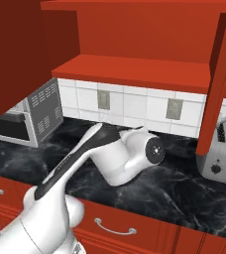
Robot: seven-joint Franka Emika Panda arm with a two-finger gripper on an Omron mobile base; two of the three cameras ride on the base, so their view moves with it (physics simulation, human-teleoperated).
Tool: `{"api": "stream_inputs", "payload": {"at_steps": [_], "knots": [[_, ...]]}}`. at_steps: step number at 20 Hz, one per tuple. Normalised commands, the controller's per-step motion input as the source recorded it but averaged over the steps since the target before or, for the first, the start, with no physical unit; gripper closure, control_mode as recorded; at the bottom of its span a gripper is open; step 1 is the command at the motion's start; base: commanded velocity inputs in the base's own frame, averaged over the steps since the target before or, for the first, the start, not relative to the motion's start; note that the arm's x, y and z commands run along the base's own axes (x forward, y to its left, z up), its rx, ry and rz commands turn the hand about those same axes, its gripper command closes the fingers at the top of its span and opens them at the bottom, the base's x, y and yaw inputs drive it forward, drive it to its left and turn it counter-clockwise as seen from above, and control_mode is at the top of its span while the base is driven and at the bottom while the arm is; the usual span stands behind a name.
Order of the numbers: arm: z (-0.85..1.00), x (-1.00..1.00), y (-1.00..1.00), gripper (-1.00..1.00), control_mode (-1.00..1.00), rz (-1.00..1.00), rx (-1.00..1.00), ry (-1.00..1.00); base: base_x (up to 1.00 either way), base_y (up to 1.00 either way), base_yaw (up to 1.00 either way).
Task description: Move the cutting board and knife to the sink. Then move spray from the cabinet to the counter.
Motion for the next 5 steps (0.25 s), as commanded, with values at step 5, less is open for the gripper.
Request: {"api": "stream_inputs", "payload": {"at_steps": [5], "knots": [[0.48,-0.55,0.30,-1.00,-1.00,-0.25,-0.01,0.01,0.00,0.00,0.00]]}}
